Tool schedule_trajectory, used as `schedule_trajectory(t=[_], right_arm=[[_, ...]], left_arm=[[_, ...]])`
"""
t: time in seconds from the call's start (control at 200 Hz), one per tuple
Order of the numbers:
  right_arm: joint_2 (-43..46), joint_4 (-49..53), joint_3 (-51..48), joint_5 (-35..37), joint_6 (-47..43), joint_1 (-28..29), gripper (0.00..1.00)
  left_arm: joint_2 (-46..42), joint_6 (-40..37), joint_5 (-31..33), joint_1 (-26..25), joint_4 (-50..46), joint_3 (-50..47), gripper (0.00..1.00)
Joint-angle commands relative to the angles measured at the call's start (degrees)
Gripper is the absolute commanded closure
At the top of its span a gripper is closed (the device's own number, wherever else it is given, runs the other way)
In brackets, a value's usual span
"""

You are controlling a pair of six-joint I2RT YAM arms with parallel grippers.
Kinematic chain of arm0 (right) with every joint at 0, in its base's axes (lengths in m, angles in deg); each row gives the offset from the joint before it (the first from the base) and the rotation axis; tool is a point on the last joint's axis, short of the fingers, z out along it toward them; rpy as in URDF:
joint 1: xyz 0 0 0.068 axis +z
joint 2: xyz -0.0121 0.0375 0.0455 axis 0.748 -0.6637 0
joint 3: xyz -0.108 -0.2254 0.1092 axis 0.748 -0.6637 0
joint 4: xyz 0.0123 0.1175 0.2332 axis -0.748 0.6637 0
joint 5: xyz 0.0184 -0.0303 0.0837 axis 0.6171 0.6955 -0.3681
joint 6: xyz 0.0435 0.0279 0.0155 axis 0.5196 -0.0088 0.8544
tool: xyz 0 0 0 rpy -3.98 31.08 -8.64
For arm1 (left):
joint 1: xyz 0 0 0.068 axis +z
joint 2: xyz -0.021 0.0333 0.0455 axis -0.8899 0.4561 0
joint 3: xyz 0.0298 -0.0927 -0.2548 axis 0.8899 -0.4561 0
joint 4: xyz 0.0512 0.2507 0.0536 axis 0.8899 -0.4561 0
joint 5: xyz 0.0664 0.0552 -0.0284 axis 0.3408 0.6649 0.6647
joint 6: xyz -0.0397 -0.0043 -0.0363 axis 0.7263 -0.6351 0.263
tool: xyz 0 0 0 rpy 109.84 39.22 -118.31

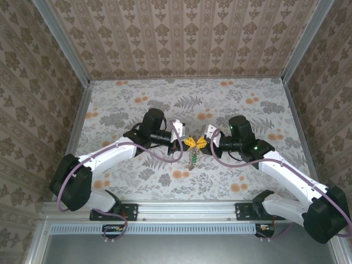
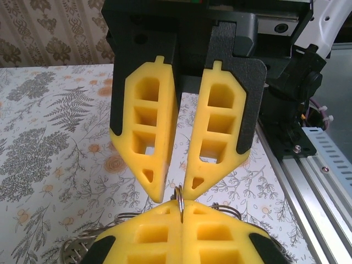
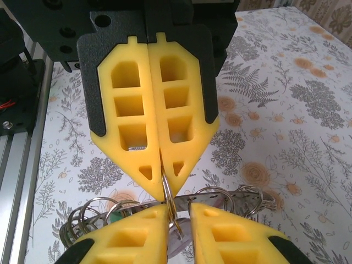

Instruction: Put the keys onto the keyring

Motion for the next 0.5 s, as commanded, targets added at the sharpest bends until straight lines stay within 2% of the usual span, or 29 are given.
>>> schedule_trajectory(t=[0.0,0.09,0.405,0.495], right_arm=[[-0.03,-0.47,1.66,-1.72,-0.5,0.14,0.81],[-0.25,-1.5,1.57,-2.39,0.09,0.14,0.85],[-0.29,-2.32,1.31,-2.48,0.51,0.14,0.84],[-0.27,-2.25,1.33,-2.66,0.43,0.14,0.92]], left_arm=[[-1.63,-1.71,-1.64,-0.56,-0.98,2.63,1.0],[-1.37,-1.97,-1.6,-0.64,-1.2,2.81,1.0],[-1.39,-2.28,-1.74,-0.78,-1.69,2.89,1.0],[-1.38,-2.24,-1.76,-0.81,-1.51,2.73,1.0]])
